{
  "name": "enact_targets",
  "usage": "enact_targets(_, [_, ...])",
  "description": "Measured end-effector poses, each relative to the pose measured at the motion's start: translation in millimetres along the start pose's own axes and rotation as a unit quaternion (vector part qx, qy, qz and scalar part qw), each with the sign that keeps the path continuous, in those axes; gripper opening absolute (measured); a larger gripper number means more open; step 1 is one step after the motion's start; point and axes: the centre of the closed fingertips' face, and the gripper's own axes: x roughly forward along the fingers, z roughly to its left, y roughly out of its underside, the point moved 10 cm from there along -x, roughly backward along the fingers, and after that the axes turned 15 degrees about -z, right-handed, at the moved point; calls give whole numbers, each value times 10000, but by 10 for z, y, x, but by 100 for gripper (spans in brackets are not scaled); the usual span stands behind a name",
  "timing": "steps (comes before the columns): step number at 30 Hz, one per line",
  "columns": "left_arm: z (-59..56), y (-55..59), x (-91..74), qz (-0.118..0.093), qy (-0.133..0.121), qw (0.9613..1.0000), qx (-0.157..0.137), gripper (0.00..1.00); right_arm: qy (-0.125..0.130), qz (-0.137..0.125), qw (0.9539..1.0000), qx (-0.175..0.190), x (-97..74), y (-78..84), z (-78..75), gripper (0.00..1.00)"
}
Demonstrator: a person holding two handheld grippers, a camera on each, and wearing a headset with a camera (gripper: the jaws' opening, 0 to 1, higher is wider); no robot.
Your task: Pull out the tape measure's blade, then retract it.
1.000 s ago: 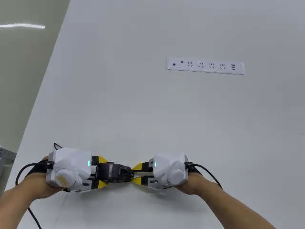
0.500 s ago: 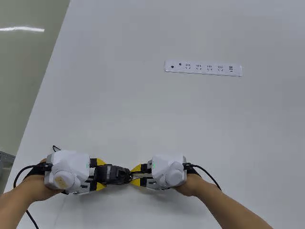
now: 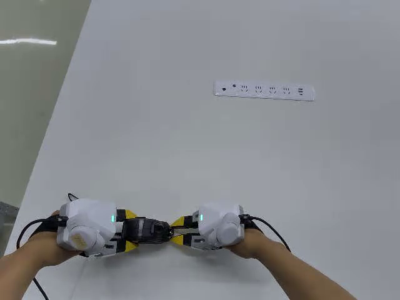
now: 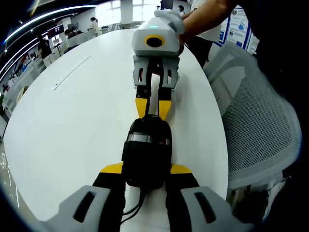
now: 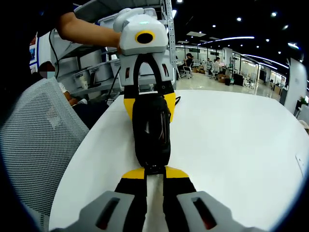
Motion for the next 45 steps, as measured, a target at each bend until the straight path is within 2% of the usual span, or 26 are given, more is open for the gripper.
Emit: enact_targets(45, [0,-16,3,70,29,10000,31,27,30,81,10000,47,-241,45,2,9])
